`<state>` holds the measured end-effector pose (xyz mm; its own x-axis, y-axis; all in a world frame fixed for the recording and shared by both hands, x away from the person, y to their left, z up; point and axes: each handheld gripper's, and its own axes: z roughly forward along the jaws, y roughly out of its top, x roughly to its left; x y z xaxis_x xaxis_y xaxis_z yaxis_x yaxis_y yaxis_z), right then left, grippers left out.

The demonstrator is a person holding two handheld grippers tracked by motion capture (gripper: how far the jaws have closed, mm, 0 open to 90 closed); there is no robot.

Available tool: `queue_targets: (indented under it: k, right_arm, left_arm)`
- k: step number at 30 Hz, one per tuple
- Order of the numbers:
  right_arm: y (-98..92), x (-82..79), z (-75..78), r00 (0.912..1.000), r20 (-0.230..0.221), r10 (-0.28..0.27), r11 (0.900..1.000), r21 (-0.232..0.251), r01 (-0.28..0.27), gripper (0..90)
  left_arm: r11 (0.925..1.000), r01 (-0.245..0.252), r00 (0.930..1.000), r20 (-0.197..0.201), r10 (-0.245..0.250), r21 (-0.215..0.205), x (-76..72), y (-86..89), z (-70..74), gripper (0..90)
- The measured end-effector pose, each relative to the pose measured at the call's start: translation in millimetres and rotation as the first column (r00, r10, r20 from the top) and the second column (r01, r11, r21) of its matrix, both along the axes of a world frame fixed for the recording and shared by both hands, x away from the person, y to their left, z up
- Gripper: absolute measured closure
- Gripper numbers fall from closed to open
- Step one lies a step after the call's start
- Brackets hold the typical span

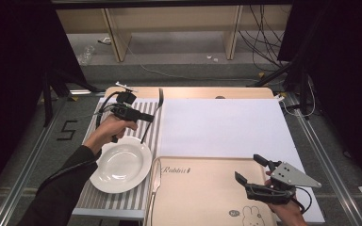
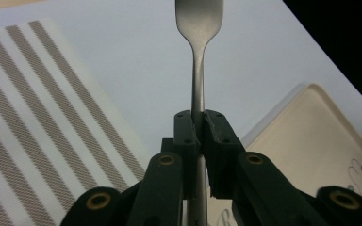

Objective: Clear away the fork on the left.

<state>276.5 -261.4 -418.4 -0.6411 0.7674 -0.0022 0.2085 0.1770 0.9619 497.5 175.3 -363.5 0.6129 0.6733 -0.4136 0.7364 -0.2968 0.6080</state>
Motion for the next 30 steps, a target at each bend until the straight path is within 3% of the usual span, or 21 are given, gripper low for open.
queue_targets:
  k: [6,10,17,30]
  right_arm:
    - [0.0,-0.2,0.1,1.0,0.002,0.0,1.0,0.002,0.0,15.9]
    - [0.0,-0.2,0.1,1.0,0.001,0.001,1.0,-0.001,-0.001,15.8]
    - [0.1,-0.4,0.2,1.0,0.0,0.001,1.0,0.0,-0.001,15.8]
    - [0.1,-0.5,0.3,1.0,0.002,0.001,1.0,0.0,-0.001,15.8]
  left_arm:
    - [0.9986,0.045,0.999,-0.003,-0.045,-0.027,-14.3,-10.8,-2.2,84.0]
    - [0.9982,0.044,0.9989,-0.013,-0.045,-0.041,-19.3,-13.2,-5.6,84.0]
    - [0.9924,0.053,0.998,-0.03,-0.056,-0.111,-32.2,-17.3,-8.4,84.0]
    - [0.9785,0.147,0.9867,-0.048,-0.155,-0.145,-69.3,-39.0,-16.6,84.0]
